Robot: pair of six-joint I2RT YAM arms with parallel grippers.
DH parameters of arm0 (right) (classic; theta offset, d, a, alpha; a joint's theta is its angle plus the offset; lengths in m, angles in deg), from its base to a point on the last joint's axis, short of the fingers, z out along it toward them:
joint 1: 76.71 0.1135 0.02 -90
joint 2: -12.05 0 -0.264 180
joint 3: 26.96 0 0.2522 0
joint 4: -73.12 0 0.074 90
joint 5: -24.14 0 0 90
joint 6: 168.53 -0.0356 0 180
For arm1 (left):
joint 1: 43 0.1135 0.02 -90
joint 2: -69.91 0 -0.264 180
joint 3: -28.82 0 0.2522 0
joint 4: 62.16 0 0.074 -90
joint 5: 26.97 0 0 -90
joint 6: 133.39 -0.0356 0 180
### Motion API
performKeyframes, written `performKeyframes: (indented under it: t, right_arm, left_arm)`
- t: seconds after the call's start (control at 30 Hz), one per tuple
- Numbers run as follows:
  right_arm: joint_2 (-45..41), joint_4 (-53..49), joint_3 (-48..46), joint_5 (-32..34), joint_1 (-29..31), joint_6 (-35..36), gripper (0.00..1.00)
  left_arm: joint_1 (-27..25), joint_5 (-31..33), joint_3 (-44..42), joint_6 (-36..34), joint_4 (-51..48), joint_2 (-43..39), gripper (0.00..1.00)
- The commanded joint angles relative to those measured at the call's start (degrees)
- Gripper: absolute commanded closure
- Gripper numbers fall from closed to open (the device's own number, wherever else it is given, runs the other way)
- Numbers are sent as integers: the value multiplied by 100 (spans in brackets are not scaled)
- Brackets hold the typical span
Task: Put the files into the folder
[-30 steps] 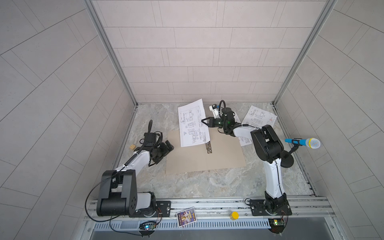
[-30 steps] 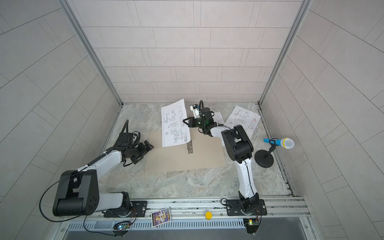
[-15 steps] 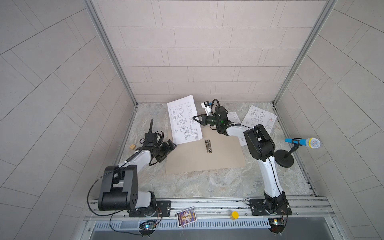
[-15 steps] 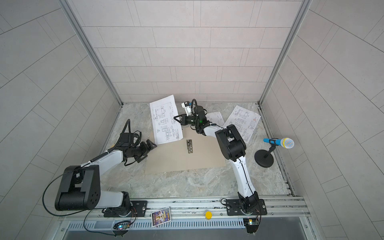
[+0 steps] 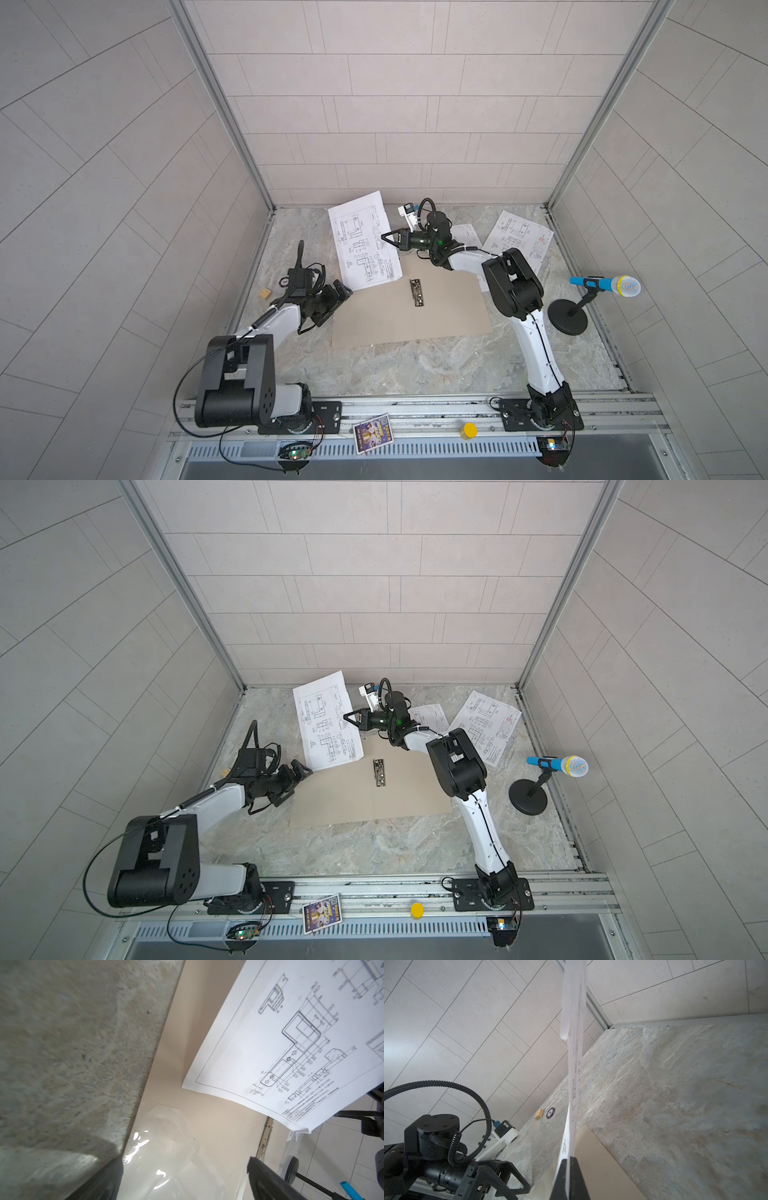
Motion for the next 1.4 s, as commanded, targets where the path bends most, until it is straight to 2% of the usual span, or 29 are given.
performKeyframes:
  t: [0.0,0.13,0.63,1.0,1.37]
  right_arm:
    - [-80,38,-11,-170,79,121,100]
    - [-139,-240,21,-241,80,309,100]
    - [-85,-522,77,-339,98,498,100]
    - [-175,309,-488,-374,142,-258,100]
    - [-377,355,-965,-280,153,-525,100]
  left_arm:
    - [52,305,-85,24,-286,-244,0]
    - [49,108,-323,187,190,-357,0]
    - [53,-366,-379,393,656,2,0]
    - [69,-257,-414,403,648,-140,0]
    - [105,-228,-432,409,581,-226,0]
